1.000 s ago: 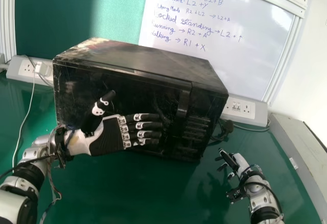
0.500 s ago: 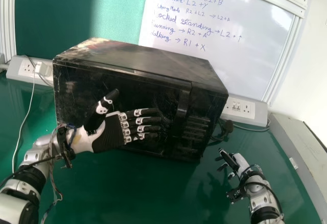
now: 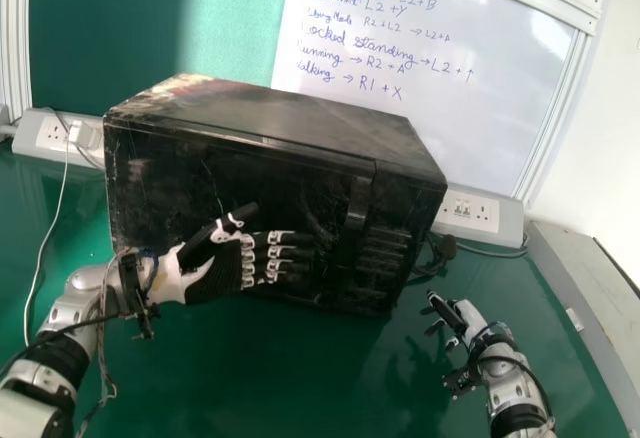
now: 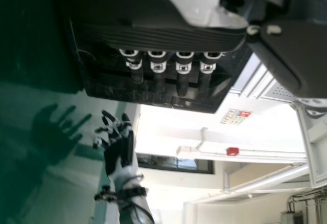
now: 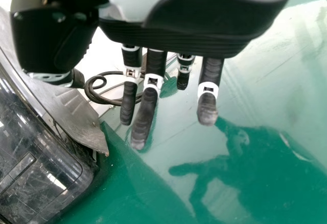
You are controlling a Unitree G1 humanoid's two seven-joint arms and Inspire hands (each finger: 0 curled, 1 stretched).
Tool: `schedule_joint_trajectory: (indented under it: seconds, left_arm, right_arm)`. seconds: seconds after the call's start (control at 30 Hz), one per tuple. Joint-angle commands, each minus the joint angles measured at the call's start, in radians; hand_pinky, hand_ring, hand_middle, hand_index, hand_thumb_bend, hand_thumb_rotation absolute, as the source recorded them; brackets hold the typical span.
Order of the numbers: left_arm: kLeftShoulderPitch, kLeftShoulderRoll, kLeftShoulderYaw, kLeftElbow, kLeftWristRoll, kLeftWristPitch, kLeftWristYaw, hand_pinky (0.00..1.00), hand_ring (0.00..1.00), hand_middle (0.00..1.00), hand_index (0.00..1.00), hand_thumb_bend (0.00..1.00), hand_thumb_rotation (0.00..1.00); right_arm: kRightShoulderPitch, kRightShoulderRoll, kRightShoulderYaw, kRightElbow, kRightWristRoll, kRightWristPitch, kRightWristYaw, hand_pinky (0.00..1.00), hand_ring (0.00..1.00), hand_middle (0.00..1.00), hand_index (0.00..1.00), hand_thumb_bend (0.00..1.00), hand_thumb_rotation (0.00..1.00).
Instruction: Open the door of oven
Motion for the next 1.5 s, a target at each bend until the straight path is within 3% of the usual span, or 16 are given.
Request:
schedule_joint_trajectory:
  seconds: [0.0, 0.6, 0.97, 1.47]
  left_arm:
    - [0.025, -0.007, -0.023, -0.033, 0.026, -0.029, 0.039, 0.91, 1.0, 1.0, 1.0, 1.0, 1.0]
    - [0.099, -0.069, -0.083, -0.146, 0.08, -0.124, 0.262, 0.83, 1.0, 1.0, 1.0, 1.0, 1.0]
    - [0.101, -0.096, -0.087, -0.133, 0.072, -0.161, 0.298, 0.8, 1.0, 1.0, 1.0, 1.0, 0.95]
    - [0.074, -0.159, -0.058, -0.143, -0.02, -0.055, 0.319, 0.85, 1.0, 1.0, 1.0, 1.0, 0.91]
  right_arm:
    - [-0.017, 0.001, 0.001, 0.0, 0.0, 0.003, -0.007, 0.12, 0.19, 0.31, 0.64, 0.61, 0.56]
    - [-0.022, 0.005, 0.004, 0.001, -0.003, 0.015, -0.011, 0.12, 0.19, 0.32, 0.64, 0.6, 0.55]
    - [-0.023, 0.004, 0.005, 0.0, -0.002, 0.012, -0.011, 0.13, 0.2, 0.32, 0.64, 0.6, 0.54]
    - [-0.021, 0.003, 0.004, 0.003, 0.0, 0.004, -0.013, 0.12, 0.19, 0.31, 0.63, 0.63, 0.55]
